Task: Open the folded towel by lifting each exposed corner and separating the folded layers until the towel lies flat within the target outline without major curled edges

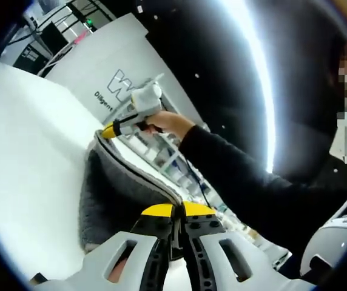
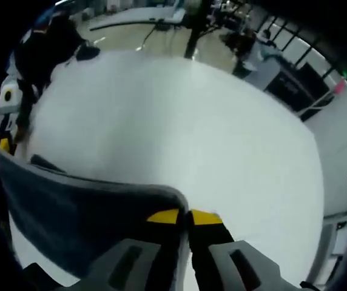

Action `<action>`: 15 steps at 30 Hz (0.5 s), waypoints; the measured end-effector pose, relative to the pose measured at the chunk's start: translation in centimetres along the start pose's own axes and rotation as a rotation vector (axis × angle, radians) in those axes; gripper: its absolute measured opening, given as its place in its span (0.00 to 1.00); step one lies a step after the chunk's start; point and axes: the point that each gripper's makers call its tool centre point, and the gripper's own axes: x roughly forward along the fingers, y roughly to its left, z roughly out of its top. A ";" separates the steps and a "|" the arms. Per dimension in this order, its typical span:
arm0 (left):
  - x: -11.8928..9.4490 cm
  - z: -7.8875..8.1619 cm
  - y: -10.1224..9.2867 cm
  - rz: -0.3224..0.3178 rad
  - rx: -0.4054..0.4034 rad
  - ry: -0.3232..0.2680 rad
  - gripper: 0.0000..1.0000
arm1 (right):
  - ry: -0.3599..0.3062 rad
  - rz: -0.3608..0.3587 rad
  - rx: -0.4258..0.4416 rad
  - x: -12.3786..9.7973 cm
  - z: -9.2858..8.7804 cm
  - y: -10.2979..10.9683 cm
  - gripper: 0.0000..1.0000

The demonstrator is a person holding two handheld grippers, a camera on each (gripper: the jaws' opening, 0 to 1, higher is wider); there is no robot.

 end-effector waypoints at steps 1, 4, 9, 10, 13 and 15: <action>0.0 0.1 -0.1 -0.002 0.006 -0.001 0.02 | -0.003 -0.002 0.000 -0.1 0.1 0.0 0.00; -0.1 0.4 -0.6 -0.017 0.011 -0.011 0.02 | -0.015 -0.007 0.000 -0.4 0.2 -0.3 0.00; 0.3 0.8 -1.5 -0.042 0.018 -0.009 0.02 | -0.036 -0.013 0.000 -0.7 0.3 -0.5 0.01; 0.4 0.7 -1.7 -0.046 0.022 -0.010 0.02 | -0.041 -0.012 0.001 -0.6 0.4 -0.6 0.00; 0.6 0.5 -2.2 -0.058 0.028 -0.008 0.02 | -0.054 -0.010 0.003 -0.8 0.4 0.1 0.00; 0.7 0.5 -2.3 -0.061 0.031 -0.005 0.02 | -0.056 -0.010 0.004 -0.9 0.3 0.0 0.00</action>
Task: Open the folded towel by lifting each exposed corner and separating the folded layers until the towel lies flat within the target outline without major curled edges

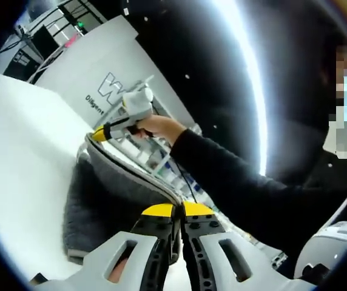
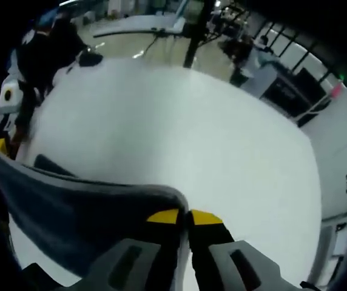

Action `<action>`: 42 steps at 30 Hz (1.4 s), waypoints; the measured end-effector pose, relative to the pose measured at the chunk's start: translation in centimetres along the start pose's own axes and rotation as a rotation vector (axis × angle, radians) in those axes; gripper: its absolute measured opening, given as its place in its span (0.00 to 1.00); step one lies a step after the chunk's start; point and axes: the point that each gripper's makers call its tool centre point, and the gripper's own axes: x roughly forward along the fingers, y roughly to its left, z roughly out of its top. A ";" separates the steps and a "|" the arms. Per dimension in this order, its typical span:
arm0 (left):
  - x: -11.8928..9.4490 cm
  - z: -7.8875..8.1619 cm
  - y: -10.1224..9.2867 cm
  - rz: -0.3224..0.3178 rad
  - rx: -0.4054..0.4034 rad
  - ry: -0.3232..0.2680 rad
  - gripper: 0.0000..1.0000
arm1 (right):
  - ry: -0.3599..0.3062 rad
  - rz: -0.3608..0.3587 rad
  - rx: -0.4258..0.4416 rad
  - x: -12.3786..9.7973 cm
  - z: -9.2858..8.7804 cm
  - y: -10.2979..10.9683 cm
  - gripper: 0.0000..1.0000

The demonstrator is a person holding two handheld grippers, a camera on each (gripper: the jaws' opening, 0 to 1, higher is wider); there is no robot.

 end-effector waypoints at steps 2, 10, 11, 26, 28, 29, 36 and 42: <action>0.0 0.0 -0.1 -0.001 0.002 0.001 0.02 | -0.004 -0.002 0.001 -0.1 0.0 -0.1 0.00; 0.4 0.6 -1.2 -0.014 0.070 -0.003 0.02 | -0.039 -0.011 -0.002 -0.7 0.6 -0.4 0.00; 0.5 0.7 -1.4 -0.017 0.078 -0.004 0.02 | -0.045 -0.013 -0.002 -0.8 0.5 -0.4 0.00; 1.3 0.1 -2.1 -0.019 0.112 0.011 0.02 | -0.051 -0.071 0.024 -3.3 -0.8 -0.8 0.00; 1.4 -0.1 -2.2 -0.022 0.110 0.017 0.02 | -0.051 -0.075 0.023 -3.5 -0.9 -0.7 0.00; 1.4 -0.2 -2.3 -0.023 0.110 0.021 0.02 | -0.052 -0.078 0.022 -3.7 -0.9 -0.8 0.00; 1.8 -0.5 -2.6 -0.022 0.123 0.029 0.02 | -0.081 -0.121 0.010 -4.4 -1.3 -0.9 0.01; 2.2 -0.8 -2.9 -0.029 0.126 0.040 0.02 | -0.074 -0.132 0.006 -4.8 -1.8 -0.9 0.01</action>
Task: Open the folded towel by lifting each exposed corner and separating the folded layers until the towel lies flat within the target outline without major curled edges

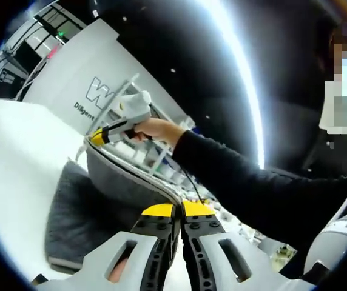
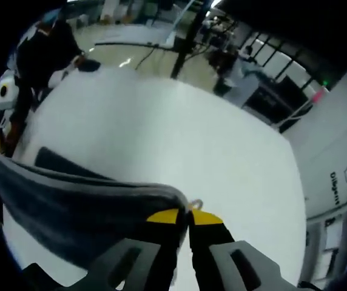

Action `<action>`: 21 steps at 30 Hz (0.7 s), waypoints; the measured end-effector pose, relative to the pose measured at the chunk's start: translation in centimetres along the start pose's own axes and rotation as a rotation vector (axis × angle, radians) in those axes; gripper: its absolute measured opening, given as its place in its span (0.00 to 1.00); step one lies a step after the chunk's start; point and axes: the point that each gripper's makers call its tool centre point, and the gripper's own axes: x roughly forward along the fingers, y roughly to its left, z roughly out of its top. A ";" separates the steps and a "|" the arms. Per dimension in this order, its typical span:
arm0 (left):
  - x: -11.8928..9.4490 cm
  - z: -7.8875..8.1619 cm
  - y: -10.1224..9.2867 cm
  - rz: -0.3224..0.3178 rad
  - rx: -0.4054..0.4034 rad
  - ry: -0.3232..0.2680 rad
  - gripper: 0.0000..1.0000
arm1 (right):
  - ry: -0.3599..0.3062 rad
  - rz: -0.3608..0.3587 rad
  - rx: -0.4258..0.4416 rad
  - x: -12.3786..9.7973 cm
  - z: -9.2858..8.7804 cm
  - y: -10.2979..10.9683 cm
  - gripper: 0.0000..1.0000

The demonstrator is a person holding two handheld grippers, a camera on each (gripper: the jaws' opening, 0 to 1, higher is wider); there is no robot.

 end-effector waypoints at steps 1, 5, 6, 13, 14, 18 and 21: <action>0.0 0.0 0.0 0.000 0.000 0.000 0.02 | 0.000 -0.001 0.000 -0.1 0.0 0.1 0.01; 0.4 -0.2 -0.1 -0.003 0.001 0.008 0.02 | 0.007 -0.009 0.003 -0.5 -0.6 0.1 0.01; 0.4 -0.2 -0.2 -0.004 0.001 0.008 0.02 | 0.011 -0.008 0.005 -0.7 -0.8 0.2 0.01; 0.9 -0.5 -0.6 -0.013 0.002 0.014 0.02 | 0.013 -0.023 0.020 -1.7 -1.6 0.1 0.01; 0.9 -0.6 -0.7 -0.014 0.003 0.015 0.02 | 0.013 -0.024 0.020 -1.7 -1.8 0.1 0.01; 1.1 -0.8 -0.9 -0.018 0.005 0.021 0.02 | 0.017 -0.025 0.018 -1.8 -2.1 0.2 0.01; 1.4 -1.0 -1.1 -0.023 0.009 0.027 0.02 | 0.016 -0.033 0.015 -2.2 -2.4 0.2 0.01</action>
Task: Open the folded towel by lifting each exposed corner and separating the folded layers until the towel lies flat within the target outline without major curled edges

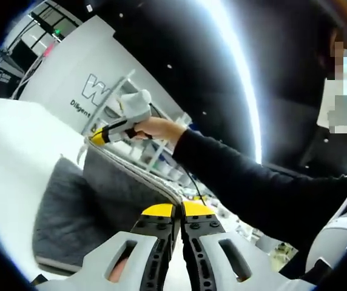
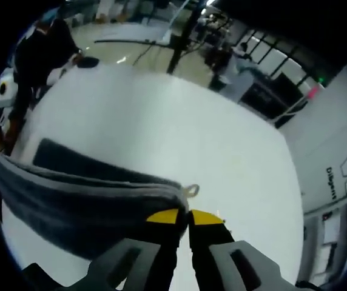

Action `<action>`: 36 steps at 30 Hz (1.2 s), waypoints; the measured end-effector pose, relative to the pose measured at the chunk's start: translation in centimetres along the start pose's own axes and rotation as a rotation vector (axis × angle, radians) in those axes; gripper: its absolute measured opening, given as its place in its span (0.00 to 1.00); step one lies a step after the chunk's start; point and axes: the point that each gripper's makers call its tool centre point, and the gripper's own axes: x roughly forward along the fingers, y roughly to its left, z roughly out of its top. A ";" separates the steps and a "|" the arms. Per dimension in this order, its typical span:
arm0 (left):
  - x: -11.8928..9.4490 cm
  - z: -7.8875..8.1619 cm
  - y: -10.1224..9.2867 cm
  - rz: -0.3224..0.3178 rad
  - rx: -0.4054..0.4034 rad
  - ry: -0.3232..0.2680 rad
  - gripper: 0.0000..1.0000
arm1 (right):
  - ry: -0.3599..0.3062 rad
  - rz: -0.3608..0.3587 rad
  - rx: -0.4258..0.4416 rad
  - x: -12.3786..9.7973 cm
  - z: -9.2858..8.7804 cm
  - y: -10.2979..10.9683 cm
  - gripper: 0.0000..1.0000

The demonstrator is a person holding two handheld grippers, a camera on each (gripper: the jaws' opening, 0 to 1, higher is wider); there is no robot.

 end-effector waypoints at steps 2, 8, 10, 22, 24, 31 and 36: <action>0.2 -0.2 -0.1 -0.002 0.003 0.003 0.02 | -0.007 -0.010 0.001 -0.3 -0.1 0.1 0.01; 0.8 -0.6 -0.6 -0.015 0.004 0.010 0.02 | -0.021 -0.025 0.015 -0.6 -0.4 0.1 0.01; 1.0 -0.7 -0.7 -0.019 0.005 0.013 0.02 | -0.021 -0.027 0.024 -0.8 -0.5 0.1 0.01; 1.4 -1.3 -1.4 -0.034 0.006 0.031 0.02 | -0.022 -0.052 0.023 -1.8 -1.8 0.7 0.01; 1.5 -1.4 -1.6 -0.036 0.006 0.033 0.02 | -0.037 -0.059 0.033 -2.3 -1.9 0.7 0.01; 2.1 -1.9 -2.3 -0.052 0.004 0.043 0.02 | -0.044 -0.068 0.048 -2.6 -2.8 1.2 0.01; 2.7 -2.5 -2.9 -0.065 0.009 0.050 0.02 | -0.077 -0.092 0.041 -3.3 -2.9 0.5 0.01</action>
